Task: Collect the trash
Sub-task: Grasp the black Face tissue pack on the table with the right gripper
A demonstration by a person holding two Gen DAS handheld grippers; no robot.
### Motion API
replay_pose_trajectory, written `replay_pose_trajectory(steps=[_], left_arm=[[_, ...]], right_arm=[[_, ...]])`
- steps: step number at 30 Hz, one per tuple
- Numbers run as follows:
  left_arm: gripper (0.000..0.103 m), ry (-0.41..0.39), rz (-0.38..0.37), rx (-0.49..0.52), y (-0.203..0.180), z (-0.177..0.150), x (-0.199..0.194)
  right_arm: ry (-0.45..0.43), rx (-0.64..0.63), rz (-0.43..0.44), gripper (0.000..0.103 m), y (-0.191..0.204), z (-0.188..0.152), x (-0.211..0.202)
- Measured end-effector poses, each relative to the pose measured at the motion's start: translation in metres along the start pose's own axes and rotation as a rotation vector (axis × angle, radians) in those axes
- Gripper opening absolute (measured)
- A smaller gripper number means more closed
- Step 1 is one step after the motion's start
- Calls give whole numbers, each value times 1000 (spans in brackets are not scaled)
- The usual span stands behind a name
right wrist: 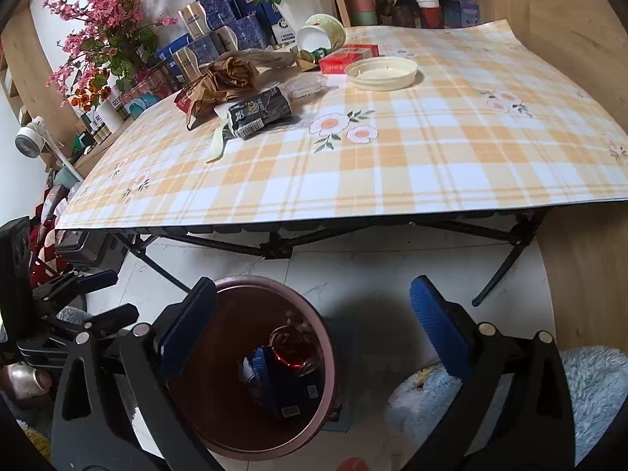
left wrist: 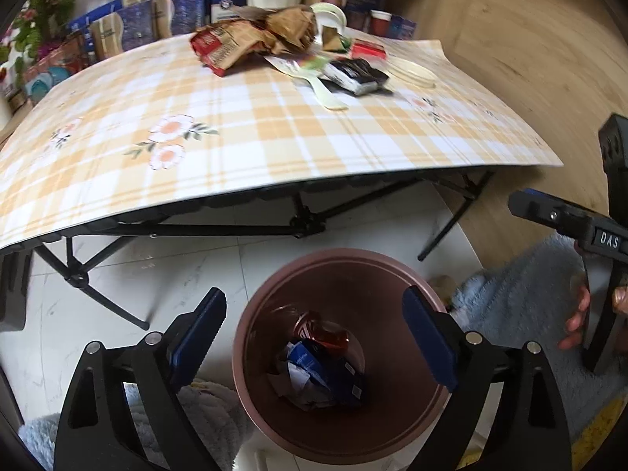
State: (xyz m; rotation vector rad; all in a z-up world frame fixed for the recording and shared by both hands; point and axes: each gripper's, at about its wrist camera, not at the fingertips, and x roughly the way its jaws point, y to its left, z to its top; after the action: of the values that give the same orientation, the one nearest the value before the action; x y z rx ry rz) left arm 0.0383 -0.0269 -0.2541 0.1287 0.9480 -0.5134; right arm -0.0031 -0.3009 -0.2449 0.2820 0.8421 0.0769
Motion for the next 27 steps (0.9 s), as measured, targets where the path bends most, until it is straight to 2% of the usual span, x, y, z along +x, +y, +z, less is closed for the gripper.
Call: replay_pose_trajectory(steps=[5,9,16,21,27], left_arm=[[89,-57,20,-41,8,2,-12],[89,-101,17,-86,17,4,-20],[89,-125,36,-149,29,5,-24],[89,-236,112,-196,38,7,-43],[89,-297,147,-258,55,10,-56]], right_arm=[[-98,-10,12,97,1,2,-10],[-143,-11,17,97,0,6,-14],[-138,-68,-46,97,2,12,-10],[-121,-122,-109,97,4,17,-6],[-101,-107,-64,97,-7,47,4]])
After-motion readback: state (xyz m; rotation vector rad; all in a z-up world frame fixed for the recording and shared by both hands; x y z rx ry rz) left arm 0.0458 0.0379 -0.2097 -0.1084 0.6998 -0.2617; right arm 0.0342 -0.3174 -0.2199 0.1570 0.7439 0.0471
